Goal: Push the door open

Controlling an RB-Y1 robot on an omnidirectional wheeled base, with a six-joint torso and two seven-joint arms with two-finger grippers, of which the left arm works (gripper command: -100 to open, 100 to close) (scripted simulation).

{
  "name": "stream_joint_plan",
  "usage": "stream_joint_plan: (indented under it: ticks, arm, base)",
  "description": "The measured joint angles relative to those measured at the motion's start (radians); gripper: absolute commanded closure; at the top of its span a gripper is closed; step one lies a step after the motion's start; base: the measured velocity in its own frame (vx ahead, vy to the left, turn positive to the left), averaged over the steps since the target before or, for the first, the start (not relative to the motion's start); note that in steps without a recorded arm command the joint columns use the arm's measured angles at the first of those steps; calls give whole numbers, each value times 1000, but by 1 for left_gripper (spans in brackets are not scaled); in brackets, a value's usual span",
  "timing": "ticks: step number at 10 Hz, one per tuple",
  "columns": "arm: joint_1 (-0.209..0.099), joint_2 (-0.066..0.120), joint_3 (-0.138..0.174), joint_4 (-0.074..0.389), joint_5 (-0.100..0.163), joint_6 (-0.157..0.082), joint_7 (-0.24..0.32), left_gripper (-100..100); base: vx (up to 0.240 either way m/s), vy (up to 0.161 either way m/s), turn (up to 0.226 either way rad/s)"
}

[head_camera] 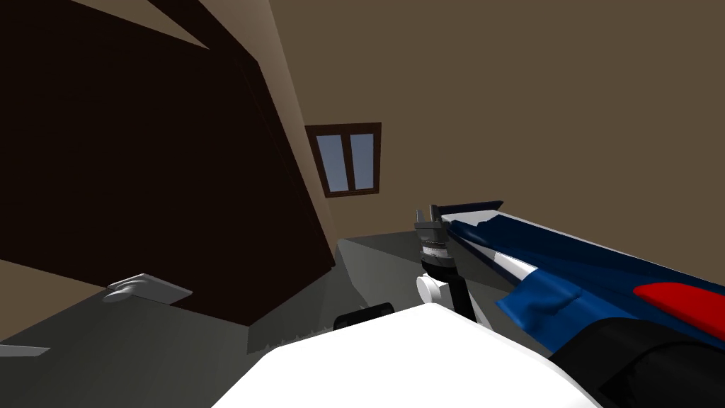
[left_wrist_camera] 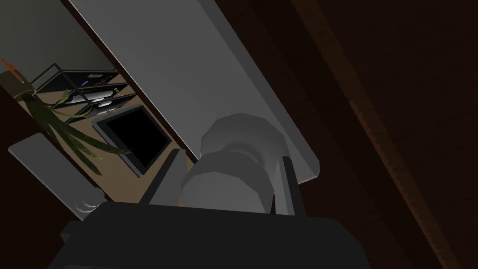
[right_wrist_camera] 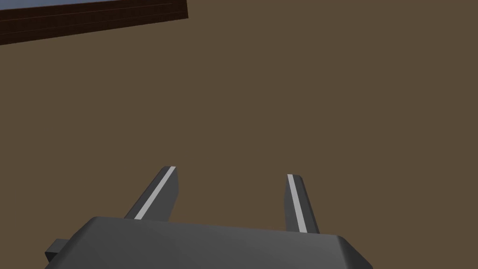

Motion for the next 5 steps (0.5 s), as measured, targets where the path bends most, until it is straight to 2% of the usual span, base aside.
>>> stream_joint_plan:
  ticks: [2, 4, 5]
  arm:
    - [-15, 2, 22, 4, 42, -22, 19, 100]
    - [-29, -5, 46, -6, 102, -47, 28, 100]
    - [-34, -4, 54, -7, 122, -54, 32, 100]
  base:
    - [9, 55, 30]
    - [12, 73, 51]
    - [19, 55, 41]
